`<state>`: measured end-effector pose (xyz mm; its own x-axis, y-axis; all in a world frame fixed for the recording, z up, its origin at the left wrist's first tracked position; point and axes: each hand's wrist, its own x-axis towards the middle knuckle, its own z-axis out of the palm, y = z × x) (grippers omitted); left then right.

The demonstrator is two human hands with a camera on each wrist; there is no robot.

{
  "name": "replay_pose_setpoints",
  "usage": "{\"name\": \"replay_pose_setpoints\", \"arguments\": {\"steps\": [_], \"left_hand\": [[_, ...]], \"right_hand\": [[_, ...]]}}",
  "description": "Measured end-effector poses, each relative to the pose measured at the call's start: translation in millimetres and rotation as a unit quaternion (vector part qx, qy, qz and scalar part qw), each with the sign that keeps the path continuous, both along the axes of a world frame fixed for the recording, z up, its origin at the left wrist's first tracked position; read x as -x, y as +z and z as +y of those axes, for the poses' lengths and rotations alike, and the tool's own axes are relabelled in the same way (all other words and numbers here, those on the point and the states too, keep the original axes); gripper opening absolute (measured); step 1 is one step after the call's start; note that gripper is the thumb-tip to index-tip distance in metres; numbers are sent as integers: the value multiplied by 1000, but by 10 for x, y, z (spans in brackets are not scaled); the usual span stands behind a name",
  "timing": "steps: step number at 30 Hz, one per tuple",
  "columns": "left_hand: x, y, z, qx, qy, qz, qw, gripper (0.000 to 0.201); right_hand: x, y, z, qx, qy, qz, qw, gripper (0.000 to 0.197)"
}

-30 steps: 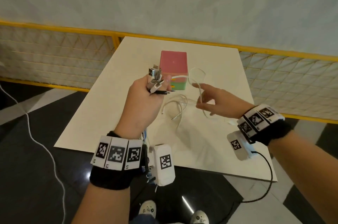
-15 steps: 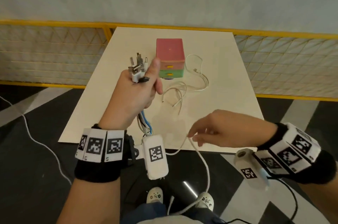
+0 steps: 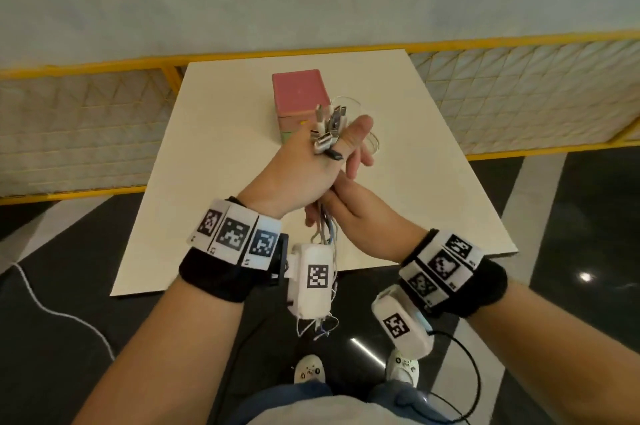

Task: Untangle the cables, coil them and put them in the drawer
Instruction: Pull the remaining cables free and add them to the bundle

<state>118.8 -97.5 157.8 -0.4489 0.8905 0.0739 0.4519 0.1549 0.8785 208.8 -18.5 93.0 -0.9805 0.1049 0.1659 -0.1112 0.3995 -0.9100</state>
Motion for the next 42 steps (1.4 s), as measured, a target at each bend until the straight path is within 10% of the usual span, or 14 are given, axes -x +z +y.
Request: {"name": "replay_pose_setpoints", "arguments": {"steps": [6,17,33,42], "left_hand": [[130,-43,-18,-68,78,10,995,62],[383,133,-23,-232,190,-112,947,60],[236,196,32,-209,322,-154,911,56],[308,-259,124,-112,308,-178,928,55]], "right_hand": [[139,-215,21,-52,-31,46,997,18],[-30,-1166,242,-43,-27,-170,984,13],[-172,-1240,549,-188,206,-311,909,46],[362,-1220,1206,-271,-19,-258,927,21]]}}
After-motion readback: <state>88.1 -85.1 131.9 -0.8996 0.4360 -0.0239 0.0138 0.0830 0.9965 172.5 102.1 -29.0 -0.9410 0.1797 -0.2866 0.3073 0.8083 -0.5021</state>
